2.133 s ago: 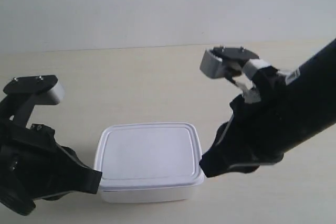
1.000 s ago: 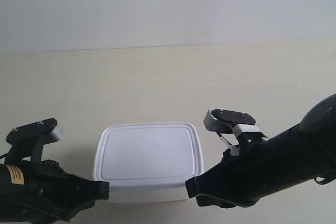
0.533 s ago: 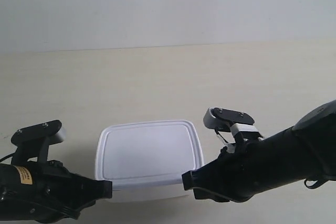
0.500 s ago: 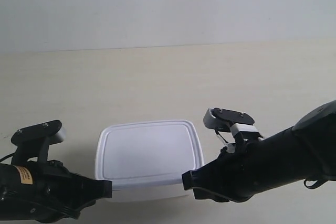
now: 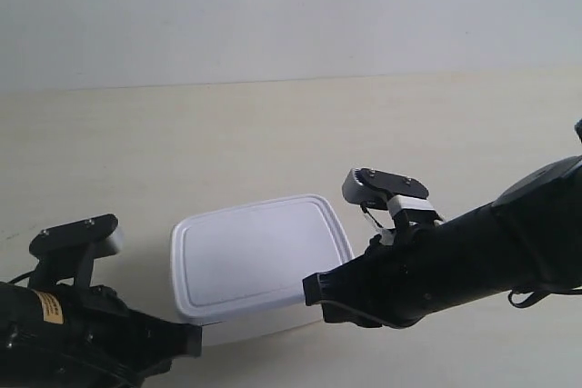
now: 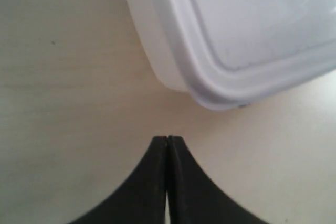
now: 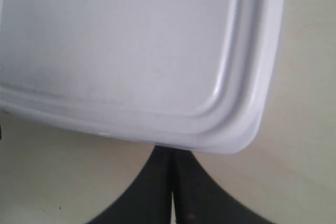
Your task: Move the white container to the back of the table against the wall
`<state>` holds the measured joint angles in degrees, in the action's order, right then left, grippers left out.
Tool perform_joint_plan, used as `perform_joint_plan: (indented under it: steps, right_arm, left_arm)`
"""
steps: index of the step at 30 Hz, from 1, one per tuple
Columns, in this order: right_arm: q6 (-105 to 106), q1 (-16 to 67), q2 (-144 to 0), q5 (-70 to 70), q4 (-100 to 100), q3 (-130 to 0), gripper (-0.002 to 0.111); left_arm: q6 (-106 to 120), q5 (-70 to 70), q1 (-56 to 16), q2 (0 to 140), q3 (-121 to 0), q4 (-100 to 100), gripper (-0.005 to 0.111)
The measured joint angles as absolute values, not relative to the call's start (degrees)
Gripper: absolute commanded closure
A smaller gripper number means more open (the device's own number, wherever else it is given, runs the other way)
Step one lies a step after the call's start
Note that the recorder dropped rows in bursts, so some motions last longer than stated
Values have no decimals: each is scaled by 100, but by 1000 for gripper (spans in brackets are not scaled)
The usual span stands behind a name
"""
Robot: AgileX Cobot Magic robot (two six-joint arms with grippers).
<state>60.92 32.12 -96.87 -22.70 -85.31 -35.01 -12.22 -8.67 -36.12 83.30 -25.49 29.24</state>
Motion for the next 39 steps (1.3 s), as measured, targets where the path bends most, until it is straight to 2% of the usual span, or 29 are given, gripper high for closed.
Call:
perform_joint_plan:
  steps: [6,9,32,39]
  right_arm:
    - [6092,3212,-9687,-2270,-8531,-3501,108]
    - [6092,3212,-9687,-2270,-8531,-3501,108]
    - [6120,3212,-9687,-1908,-8636,-3501,108]
    - [6187,3212,-9687,-1860,-8724,-3700,108]
  left_arm:
    - [-1235,-441,-4182,8339,-2549,3028,107]
    - [-1245,-207,-4248,8339,-2562,3041,107]
    - [-1226,785,-4248,8930,-2712,3064,107]
    - [-1196,922,-3921,8930,-2712,3054,107]
